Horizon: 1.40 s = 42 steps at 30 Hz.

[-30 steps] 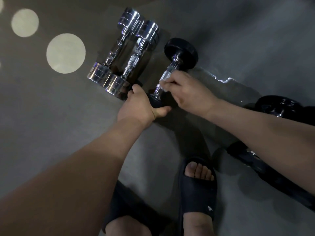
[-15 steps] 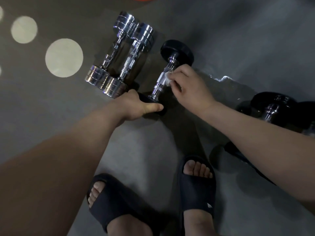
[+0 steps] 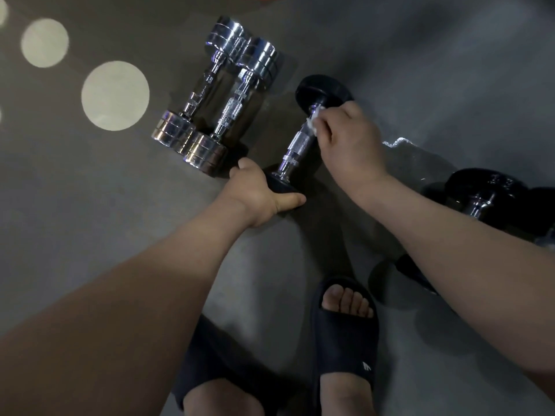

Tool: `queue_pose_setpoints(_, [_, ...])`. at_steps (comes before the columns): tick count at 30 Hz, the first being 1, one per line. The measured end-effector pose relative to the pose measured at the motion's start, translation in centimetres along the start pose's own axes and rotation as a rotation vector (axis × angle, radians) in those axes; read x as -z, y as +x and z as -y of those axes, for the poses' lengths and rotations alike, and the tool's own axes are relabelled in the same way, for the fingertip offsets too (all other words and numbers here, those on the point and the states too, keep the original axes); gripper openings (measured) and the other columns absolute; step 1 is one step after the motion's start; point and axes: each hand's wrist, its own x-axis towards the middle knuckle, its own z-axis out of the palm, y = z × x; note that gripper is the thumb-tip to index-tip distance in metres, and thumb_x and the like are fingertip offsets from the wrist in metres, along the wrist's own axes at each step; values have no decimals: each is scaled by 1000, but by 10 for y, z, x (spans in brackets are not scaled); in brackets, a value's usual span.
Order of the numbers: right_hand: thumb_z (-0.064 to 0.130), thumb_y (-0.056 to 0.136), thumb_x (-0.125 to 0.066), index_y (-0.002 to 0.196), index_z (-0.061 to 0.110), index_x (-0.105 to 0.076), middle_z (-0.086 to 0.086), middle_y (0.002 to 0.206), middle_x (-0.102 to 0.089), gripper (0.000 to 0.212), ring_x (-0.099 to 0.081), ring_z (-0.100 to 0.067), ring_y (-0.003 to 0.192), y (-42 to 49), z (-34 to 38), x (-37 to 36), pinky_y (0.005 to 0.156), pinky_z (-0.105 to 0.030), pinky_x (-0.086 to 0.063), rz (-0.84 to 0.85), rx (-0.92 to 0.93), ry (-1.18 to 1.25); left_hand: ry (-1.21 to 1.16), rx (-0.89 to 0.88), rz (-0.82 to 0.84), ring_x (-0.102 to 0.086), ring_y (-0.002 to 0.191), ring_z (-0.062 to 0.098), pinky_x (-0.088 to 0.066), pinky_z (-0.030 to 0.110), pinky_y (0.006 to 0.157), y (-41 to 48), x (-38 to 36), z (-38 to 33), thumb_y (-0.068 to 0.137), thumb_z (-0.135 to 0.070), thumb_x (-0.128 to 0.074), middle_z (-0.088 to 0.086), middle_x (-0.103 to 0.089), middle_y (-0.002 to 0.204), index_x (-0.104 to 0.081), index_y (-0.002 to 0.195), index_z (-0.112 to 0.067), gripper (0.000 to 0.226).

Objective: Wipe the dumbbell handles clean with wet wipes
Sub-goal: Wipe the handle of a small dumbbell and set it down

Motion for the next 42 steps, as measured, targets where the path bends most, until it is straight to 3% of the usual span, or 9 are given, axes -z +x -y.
queue_pose_setpoints(7, [24,101,-52,124,8,-64,-19,100,-60,31,-60,-35,77,-11,0,6,64,-32,-42,122,56,-41,-46,-16,-35,-46,129,31,-41,32,100,-2,-6,-1,65,-59,-86,17,-36,145,-26,141,0,114])
queue_pose_setpoints(12, [14,101,-49,130,1,-61,-22,98,-59,34,-57,-38,71,-1,3,4,60,-31,-33,162,99,-136,-86,-14,-78,-48,123,31,-45,35,100,-7,-16,-3,65,-55,-88,15,-35,140,-28,135,-2,106])
queue_pose_setpoints(19, [11,100,-47,129,3,-59,-20,117,-54,32,-57,-37,86,0,11,4,67,-30,-27,233,16,-173,-63,-21,-131,-47,123,33,-46,46,102,-12,-24,-5,63,-55,-89,13,-37,135,-32,127,-6,99])
queue_pose_setpoints(23, [7,95,-55,109,3,-67,-16,104,-60,20,-61,-30,85,-14,10,8,68,-23,-36,279,179,6,-55,-29,-167,-50,122,34,-49,47,98,-16,-30,-7,63,-55,-89,12,-37,133,-32,126,-8,97])
queue_pose_setpoints(26, [7,95,-55,111,3,-68,-15,99,-60,21,-61,-32,79,-11,0,16,66,-36,-49,316,320,7,-53,-31,-189,-51,121,35,-50,47,95,-19,-33,-8,63,-54,-89,12,-37,132,-32,126,-8,97])
queue_pose_setpoints(30, [11,97,-49,122,2,-64,-21,108,-60,30,-61,-40,87,-2,-6,11,71,-41,-49,229,126,-77,-77,-39,-234,-52,122,36,-50,47,95,-24,-38,-12,63,-51,-89,12,-35,133,-31,126,-8,96])
queue_pose_setpoints(35, [7,96,-56,112,4,-68,-10,98,-63,20,-57,-20,82,-21,-5,18,70,-23,-39,285,338,2,-56,-57,-142,-47,127,37,-45,45,101,-24,-35,-12,70,-49,-85,14,-29,140,-25,135,-5,100])
queue_pose_setpoints(38, [13,98,-50,113,4,-67,-14,101,-62,25,-59,-29,79,-7,-6,17,63,-31,-42,256,294,-83,-16,-61,-38,-47,128,36,-43,39,101,-17,-22,-4,75,-50,-81,17,-31,144,-23,134,-4,95])
queue_pose_setpoints(42, [22,97,-41,120,4,-65,-17,108,-61,38,-60,-41,76,-2,-4,13,58,-40,-47,220,177,-204,-62,-10,63,-52,116,28,-40,30,86,-5,-6,2,64,-57,-87,11,-48,129,-19,134,-9,109])
